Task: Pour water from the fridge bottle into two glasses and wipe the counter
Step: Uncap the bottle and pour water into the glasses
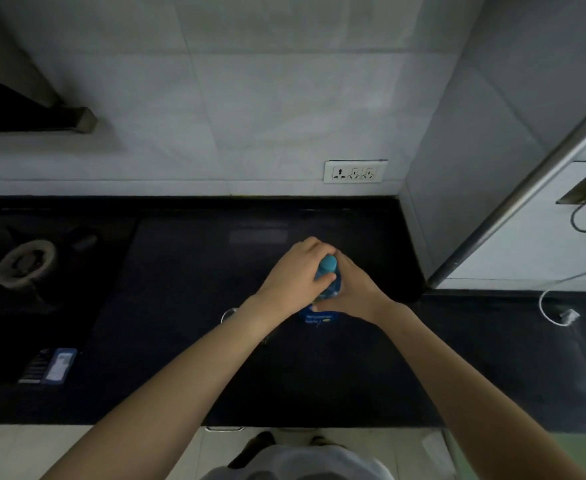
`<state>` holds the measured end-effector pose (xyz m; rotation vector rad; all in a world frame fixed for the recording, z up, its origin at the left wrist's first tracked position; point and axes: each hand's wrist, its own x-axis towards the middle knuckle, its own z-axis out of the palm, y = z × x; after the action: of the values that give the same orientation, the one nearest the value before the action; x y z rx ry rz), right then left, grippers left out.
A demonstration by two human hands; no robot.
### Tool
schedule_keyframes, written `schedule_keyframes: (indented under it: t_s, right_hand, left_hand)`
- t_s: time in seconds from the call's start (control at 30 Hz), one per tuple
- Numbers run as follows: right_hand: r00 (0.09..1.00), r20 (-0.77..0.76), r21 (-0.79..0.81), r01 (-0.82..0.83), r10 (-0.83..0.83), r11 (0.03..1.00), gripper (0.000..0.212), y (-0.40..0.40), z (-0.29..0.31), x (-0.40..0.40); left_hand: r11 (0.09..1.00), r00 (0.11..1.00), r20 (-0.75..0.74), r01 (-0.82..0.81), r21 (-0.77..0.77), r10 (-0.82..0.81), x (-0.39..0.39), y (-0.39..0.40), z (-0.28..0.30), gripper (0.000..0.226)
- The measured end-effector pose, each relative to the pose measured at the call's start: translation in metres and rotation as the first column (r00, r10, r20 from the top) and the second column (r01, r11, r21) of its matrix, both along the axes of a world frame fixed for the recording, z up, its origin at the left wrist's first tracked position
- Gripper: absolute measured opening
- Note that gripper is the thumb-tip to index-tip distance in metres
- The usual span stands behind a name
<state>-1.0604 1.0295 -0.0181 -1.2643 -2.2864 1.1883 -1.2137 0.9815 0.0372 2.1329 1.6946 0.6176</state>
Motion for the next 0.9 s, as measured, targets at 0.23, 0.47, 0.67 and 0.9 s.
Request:
schedule_keyframes:
  t_s: [0.23,0.47,0.67,0.9]
  right_hand:
    - [0.998,0.051,0.092,0.018,-0.023,0.996,0.073,0.002,-0.005,0.001]
    - [0.999,0.046,0.153,0.013,-0.02,0.988,0.075,0.003,-0.009,0.002]
    - [0.998,0.058,0.205,0.0,-0.012,0.979,0.072,0.004,-0.012,0.0]
    - [0.997,0.076,0.218,-0.012,-0.005,0.976,0.072,0.005,-0.014,0.001]
  left_hand:
    - [0.994,0.969,-0.221,0.104,-0.02,-0.106,-0.001,0.012,0.006,0.03]
    - [1.0,0.983,-0.185,0.015,-0.012,-0.017,0.005,0.012,0.001,0.024]
    - [0.98,0.968,-0.156,-0.186,0.067,0.195,0.02,0.006,-0.006,0.029]
    - [0.914,0.898,-0.181,-0.381,0.139,0.402,0.036,0.001,-0.013,0.037]
